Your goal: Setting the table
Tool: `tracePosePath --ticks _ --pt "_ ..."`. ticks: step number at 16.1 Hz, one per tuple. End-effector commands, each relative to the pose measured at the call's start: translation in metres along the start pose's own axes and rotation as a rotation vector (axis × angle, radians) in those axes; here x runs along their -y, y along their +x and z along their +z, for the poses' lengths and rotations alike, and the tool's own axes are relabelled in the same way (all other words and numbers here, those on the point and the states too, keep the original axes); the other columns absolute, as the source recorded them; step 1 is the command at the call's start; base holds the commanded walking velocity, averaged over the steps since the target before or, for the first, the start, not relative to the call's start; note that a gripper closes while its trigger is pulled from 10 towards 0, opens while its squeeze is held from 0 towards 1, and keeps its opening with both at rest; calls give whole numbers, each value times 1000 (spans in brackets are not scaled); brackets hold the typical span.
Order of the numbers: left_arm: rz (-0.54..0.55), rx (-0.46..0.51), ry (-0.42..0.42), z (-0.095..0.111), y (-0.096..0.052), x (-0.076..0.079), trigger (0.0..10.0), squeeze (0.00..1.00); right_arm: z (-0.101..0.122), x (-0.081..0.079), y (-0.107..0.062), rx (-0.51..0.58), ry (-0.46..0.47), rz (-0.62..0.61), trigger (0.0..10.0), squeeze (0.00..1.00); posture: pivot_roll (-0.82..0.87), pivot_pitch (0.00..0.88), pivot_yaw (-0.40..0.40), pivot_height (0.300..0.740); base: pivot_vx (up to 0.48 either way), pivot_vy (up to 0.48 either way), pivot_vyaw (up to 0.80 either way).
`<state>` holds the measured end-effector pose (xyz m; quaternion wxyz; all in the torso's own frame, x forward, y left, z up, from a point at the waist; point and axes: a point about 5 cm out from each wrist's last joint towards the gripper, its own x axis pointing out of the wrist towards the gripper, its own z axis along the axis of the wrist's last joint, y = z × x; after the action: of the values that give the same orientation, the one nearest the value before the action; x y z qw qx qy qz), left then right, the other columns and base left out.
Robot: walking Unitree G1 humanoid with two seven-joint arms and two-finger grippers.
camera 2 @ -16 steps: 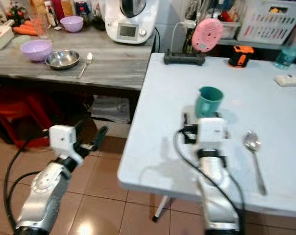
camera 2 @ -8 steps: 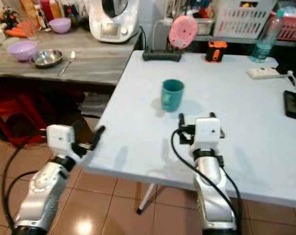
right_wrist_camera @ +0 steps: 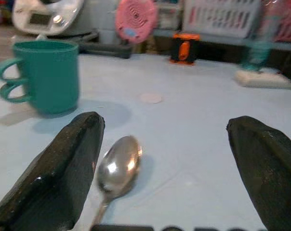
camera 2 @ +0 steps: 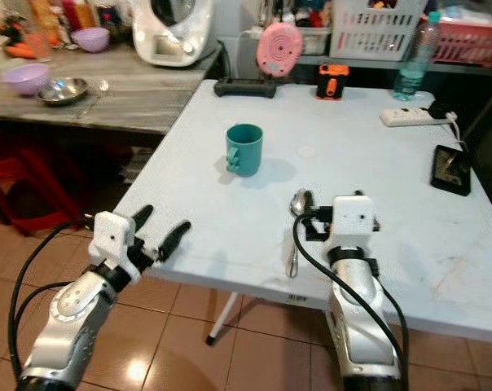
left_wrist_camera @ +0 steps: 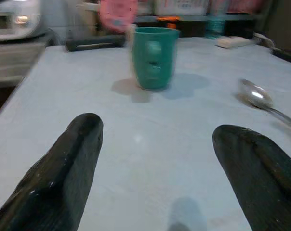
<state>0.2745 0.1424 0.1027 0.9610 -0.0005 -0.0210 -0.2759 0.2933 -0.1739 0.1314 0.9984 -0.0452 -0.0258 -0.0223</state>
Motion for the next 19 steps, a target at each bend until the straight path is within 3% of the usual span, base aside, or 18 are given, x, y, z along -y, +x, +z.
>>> tracePosePath --ticks 1,3,7,13,14,16,19 --pt "-68 0 20 1 -3 5 10000 0 0 -3 3 -18 23 23 10000 0 -41 51 34 740 0 0 0" --pt "-142 -26 41 -2 -9 9 10000 0 -10 -7 7 -94 53 41 10000 0 -37 59 33 740 0 0 0" --pt "-188 -34 15 -3 -9 13 10000 0 -24 -18 9 -194 66 74 10000 0 -36 62 31 740 0 0 0" --pt "-255 -15 18 1 -10 16 10000 0 -32 -28 13 -274 98 102 10000 0 -33 63 32 740 0 0 0" --pt "-254 -14 22 2 -10 15 10000 0 -37 -27 12 -309 111 81 3294 0 -26 61 30 740 0 0 0" --pt "-262 -15 20 2 -10 15 10000 0 -42 -24 10 -340 137 62 0 0 -27 62 31 740 0 0 0" --pt "-298 -13 12 1 -10 19 10000 0 -44 -25 9 -362 152 65 0 0 -30 62 31 740 0 0 0"
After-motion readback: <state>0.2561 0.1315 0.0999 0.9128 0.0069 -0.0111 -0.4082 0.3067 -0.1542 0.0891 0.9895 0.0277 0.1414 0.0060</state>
